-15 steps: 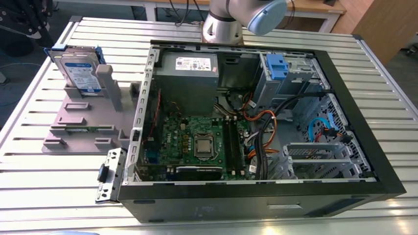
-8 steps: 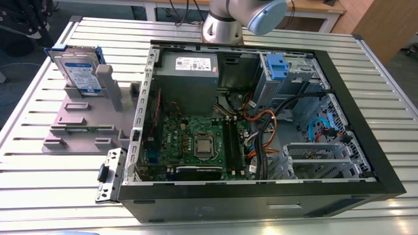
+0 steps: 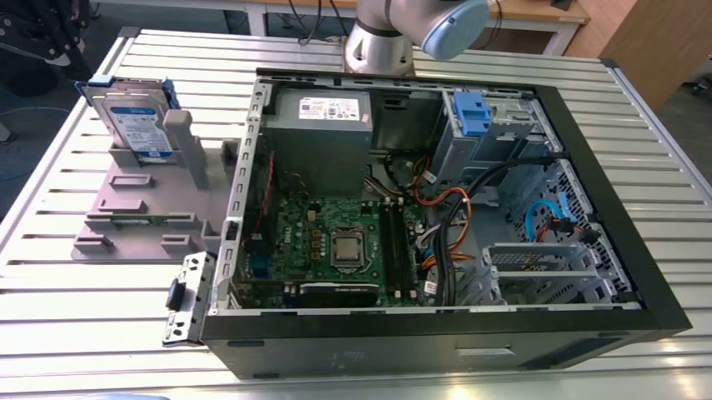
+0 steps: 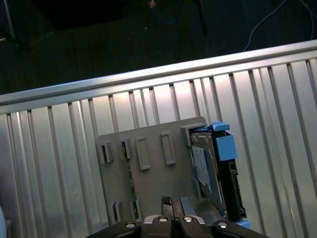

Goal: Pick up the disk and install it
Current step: 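Pick up the disk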

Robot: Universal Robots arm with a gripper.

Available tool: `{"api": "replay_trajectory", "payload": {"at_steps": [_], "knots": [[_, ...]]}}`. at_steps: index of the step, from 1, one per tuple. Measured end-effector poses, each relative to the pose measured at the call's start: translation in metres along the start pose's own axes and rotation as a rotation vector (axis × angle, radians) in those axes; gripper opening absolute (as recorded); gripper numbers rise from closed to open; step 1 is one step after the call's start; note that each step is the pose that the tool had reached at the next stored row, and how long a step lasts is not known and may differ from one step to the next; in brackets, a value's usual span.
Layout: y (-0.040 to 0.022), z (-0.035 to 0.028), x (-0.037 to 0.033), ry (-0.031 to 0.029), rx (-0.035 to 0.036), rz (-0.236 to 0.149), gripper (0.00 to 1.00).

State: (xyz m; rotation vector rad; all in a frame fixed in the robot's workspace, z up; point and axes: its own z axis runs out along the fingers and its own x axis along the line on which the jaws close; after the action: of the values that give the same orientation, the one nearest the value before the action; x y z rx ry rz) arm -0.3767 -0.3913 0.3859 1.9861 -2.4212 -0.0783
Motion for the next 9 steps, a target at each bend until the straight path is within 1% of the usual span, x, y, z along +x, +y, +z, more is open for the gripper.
{"api": "replay_trajectory", "payload": {"at_steps": [9], "knots": [[0.0, 0.0, 0.0, 0.0003, -0.0001, -0.006, 0.11]]}}
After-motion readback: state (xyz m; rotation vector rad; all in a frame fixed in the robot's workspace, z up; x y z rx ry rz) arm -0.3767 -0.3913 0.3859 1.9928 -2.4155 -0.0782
